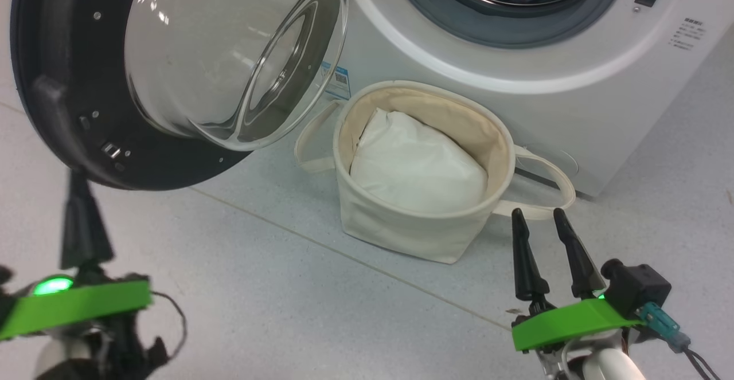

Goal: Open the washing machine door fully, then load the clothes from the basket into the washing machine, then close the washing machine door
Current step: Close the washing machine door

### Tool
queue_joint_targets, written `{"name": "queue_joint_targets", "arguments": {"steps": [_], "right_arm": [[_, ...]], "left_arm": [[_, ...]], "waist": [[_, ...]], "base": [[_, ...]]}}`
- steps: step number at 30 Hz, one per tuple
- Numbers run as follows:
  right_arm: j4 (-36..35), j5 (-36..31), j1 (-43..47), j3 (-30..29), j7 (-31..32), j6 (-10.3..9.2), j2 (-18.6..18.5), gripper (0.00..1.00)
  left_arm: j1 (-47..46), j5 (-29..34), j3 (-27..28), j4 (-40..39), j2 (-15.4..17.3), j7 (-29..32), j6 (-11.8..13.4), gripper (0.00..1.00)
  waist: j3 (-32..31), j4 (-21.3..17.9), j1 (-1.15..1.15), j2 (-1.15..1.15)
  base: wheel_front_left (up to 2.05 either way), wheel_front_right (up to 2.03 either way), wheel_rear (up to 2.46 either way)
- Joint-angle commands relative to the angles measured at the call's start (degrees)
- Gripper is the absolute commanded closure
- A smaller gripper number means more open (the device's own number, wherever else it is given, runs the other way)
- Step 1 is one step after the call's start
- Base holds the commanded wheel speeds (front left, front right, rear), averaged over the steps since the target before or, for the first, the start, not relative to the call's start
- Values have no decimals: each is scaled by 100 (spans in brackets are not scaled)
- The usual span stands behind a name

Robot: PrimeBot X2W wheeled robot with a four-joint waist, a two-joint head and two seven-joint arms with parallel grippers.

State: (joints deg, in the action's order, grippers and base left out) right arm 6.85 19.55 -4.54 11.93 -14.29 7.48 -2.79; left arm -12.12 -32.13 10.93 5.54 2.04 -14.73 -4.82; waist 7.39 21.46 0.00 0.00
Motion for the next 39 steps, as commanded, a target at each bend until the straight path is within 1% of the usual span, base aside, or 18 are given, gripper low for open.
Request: {"name": "queue_joint_targets", "arguments": {"steps": [1,2,3,4,5,7,8,10,12,14,17,20,22,26,32,39], "right_arm": [[-163,-86,-247,128,-71,1,-9,0],[-159,-93,-256,138,-71,1,-9,0],[-159,-93,-256,138,-71,1,-9,0],[-155,-98,-268,147,-71,1,-9,0],[-153,-105,-279,155,-71,1,-9,0],[-162,-128,-311,146,-71,1,-9,0],[-173,-149,-339,135,-71,1,-9,0],[-193,-205,-420,130,-71,1,-9,0],[-196,-265,-498,120,-71,1,-9,0],[-165,-321,-545,117,-71,1,-9,0],[-101,-398,-610,151,-71,1,-9,0],[-53,-469,-688,161,-71,1,-9,0],[-46,-497,-734,163,-71,1,-9,0],[-42,-538,-808,176,-71,1,-9,0],[-41,-534,-828,137,-71,1,-9,0],[-34,-536,-836,122,-71,1,-9,0]], "left_arm": [[-280,-365,328,-181,84,-27,-125,100],[-324,-547,403,-139,84,-27,-186,100],[-324,-547,403,-139,84,-27,-186,100],[-386,-761,471,-105,95,-27,-224,100],[-474,-1097,548,-88,122,-26,-246,100],[-700,-2031,638,-125,281,180,-261,100],[-818,-2517,722,-148,429,352,-262,100],[-1037,-3176,970,-58,831,586,-264,100],[-1377,-4022,1384,368,1044,880,-265,100],[-1714,-4523,1628,943,1401,1235,-265,100],[-2227,-5048,1898,1973,1902,1692,-266,100],[-2705,-5287,2040,2956,2324,1932,-266,100],[-2984,-5392,2088,3475,2537,2051,-266,100],[-3378,-5435,2024,4246,2811,2268,-266,100],[-3664,-5380,1834,4677,2919,2442,-266,100],[-3712,-5405,1639,4806,2854,2811,-267,100]], "waist": [[20,-4,0,0],[33,-11,0,0],[33,-11,0,0],[47,-23,0,0],[61,-35,0,0],[121,-49,0,0],[174,-54,0,0],[302,-76,0,0],[411,-100,0,0],[479,-122,0,0],[578,-190,0,0],[667,-265,0,0],[726,-317,0,0],[819,-432,0,0],[857,-558,0,0],[863,-622,0,0]], "base": [[0,0,0],[0,0,0],[0,0,0],[0,0,0],[0,0,0],[0,0,0],[0,0,0],[0,0,0],[0,0,0],[0,0,0],[0,0,0],[0,0,0],[0,0,0],[0,0,0],[0,0,0],[0,0,0]]}}
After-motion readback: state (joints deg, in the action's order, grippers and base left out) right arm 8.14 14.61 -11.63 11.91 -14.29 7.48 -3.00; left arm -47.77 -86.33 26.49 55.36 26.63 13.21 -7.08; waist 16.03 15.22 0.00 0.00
